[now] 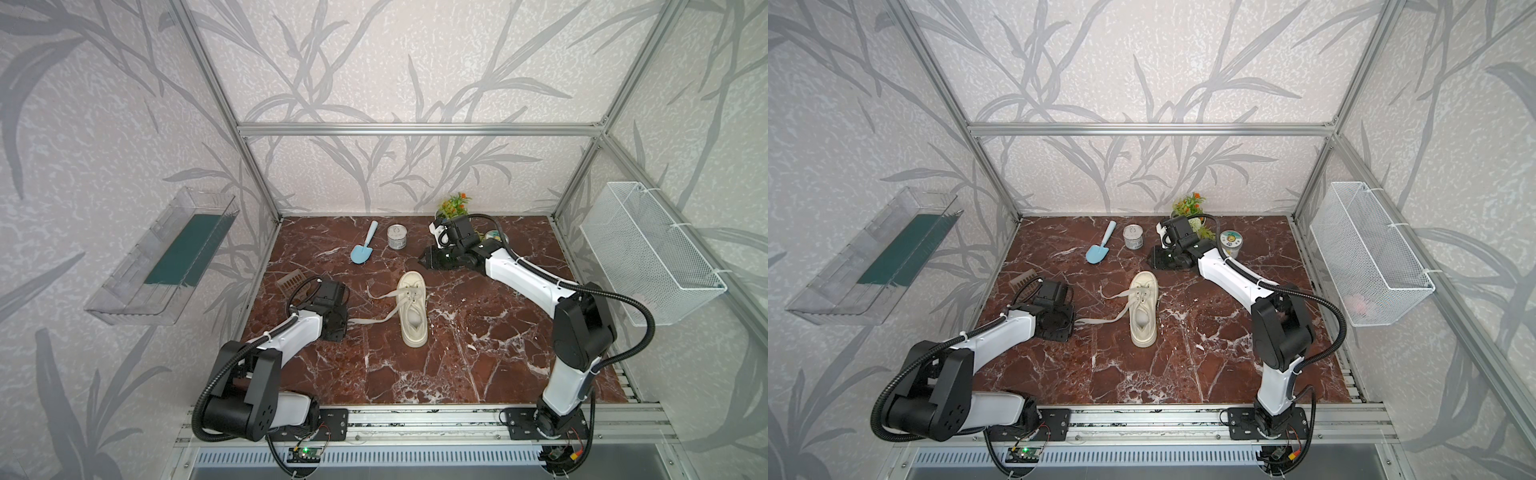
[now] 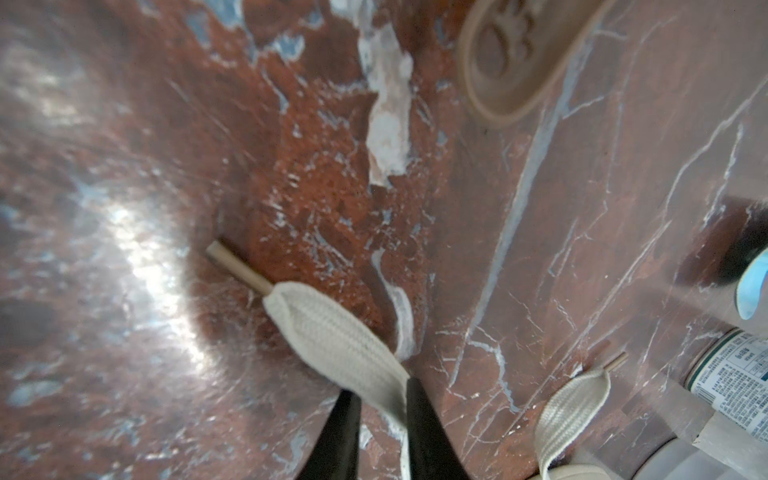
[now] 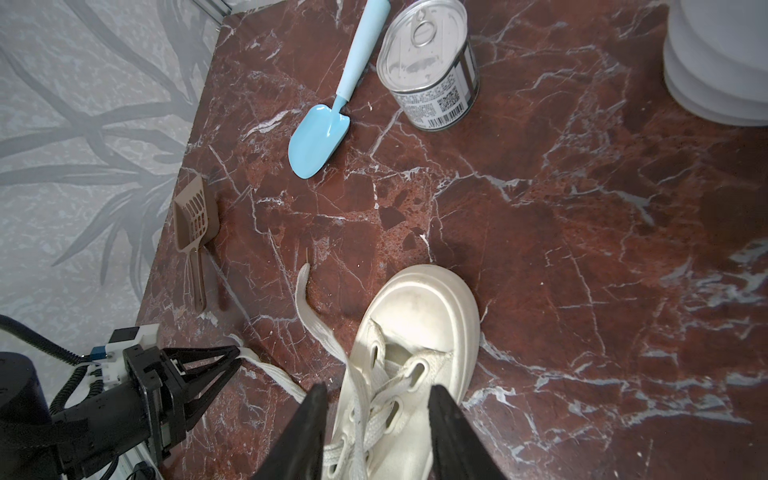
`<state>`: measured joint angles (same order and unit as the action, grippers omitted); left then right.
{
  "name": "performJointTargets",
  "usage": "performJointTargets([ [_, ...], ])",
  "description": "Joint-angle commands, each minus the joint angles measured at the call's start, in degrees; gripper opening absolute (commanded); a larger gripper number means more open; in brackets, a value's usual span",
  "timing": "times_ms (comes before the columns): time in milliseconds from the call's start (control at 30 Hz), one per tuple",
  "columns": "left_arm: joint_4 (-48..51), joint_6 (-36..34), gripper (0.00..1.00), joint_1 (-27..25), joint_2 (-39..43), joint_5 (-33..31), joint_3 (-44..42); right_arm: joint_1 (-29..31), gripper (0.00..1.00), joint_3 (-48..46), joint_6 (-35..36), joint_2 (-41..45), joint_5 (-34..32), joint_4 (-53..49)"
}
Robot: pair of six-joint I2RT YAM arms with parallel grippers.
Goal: Tie the shoes
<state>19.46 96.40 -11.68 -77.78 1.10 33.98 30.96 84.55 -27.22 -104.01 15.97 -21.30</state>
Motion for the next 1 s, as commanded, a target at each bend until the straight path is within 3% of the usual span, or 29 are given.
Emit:
performJointTargets([
  [0, -0.72, 2.13, 0.14, -0.27, -0.41, -1.12, -1.48, -0.55, 0.41, -1.16, 1.09, 3.51, -0.75, -0.7],
  [200, 4.19, -3.32, 0.0, -0.35, 3.57, -4.62, 2.15, -1.17, 0.41, -3.26, 1.03, 5.89, -0.76, -0.67],
  [333, 9.53, -11.62, 0.0, -0.39, 6.34, -8.27, 7.62, -1.78, 0.41, -6.36, 0.67, 9.74, -0.93, 0.07],
  [467, 12.12, -21.71, 0.0, -1.24, 5.63, -7.93, 14.78, -2.56, 0.4, -10.44, 0.39, 12.86, -1.27, 0.74],
  [733, 16.55, -45.09, 0.0, -10.69, -6.1, -6.67, 37.49, -6.72, 0.4, -18.03, 0.39, 19.31, -1.2, 0.78],
  [967, 24.4, -58.0, 0.0, -21.23, -21.06, -9.7, 59.63, -11.9, 0.41, -23.84, 0.28, 26.52, -1.71, -0.13],
])
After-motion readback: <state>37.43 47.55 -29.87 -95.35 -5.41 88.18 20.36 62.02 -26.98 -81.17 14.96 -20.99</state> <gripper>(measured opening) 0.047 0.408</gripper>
